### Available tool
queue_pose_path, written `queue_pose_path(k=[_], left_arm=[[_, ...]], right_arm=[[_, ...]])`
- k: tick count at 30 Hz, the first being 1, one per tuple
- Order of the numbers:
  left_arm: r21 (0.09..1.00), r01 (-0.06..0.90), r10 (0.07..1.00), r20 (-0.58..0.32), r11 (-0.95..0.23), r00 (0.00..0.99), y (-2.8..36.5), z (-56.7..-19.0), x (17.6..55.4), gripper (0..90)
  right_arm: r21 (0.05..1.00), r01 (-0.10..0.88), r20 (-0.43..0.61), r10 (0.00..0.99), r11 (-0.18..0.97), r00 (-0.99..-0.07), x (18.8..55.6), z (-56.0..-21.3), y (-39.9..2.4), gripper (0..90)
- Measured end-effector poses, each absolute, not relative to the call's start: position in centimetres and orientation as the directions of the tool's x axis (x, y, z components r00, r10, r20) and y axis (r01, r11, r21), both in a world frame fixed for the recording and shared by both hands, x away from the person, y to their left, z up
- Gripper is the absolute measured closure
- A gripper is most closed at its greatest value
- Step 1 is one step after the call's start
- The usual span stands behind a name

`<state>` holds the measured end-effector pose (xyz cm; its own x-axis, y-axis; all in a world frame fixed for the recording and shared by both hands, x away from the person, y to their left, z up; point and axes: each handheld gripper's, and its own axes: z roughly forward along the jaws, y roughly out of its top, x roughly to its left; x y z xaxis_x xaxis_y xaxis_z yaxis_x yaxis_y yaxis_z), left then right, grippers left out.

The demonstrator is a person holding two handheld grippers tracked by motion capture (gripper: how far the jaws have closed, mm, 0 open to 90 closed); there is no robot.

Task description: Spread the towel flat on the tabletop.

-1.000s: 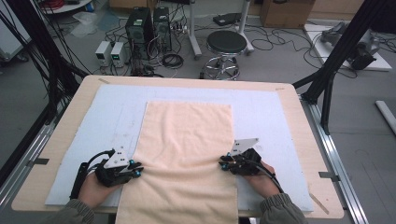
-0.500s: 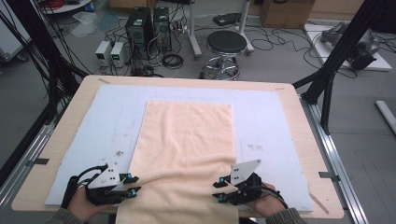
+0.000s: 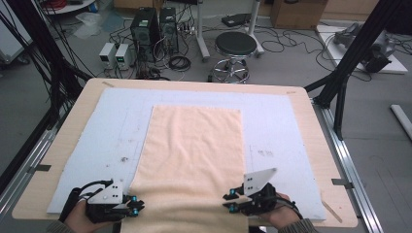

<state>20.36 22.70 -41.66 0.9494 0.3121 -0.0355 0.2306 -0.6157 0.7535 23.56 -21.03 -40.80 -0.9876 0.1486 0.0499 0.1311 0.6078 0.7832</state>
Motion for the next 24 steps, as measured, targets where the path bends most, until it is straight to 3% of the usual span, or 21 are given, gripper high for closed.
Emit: queue_pose_path(k=[6,12,15,17,24], left_arm=[[0.707,0.207,0.268,-0.025,-0.676,0.963,21.1,-43.4,20.7,73.2],[0.706,0.21,0.264,-0.035,-0.676,0.964,21.1,-43.4,20.6,76.3],[0.702,0.216,0.241,-0.065,-0.678,0.968,21.2,-43.3,20.3,76.2],[0.702,0.215,0.224,-0.081,-0.679,0.971,21.2,-43.3,20.4,76.2],[0.705,0.213,0.224,-0.078,-0.677,0.971,21.1,-43.3,20.4,77.5]], right_arm=[[0.74,0.187,0.035,0.24,0.646,-0.97,25.1,-42.1,-21.1,68.0],[0.685,0.164,0.02,0.208,0.71,-0.978,25.0,-43.5,-20.0,67.4],[0.686,0.134,0.065,0.124,0.716,-0.99,24.2,-43.3,-20.0,68.5],[0.696,0.1,0.036,0.105,0.711,-0.994,23.6,-42.9,-20.1,68.1],[0.703,0.168,0.005,0.231,0.691,-0.973,25.0,-42.6,-20.7,65.1]])
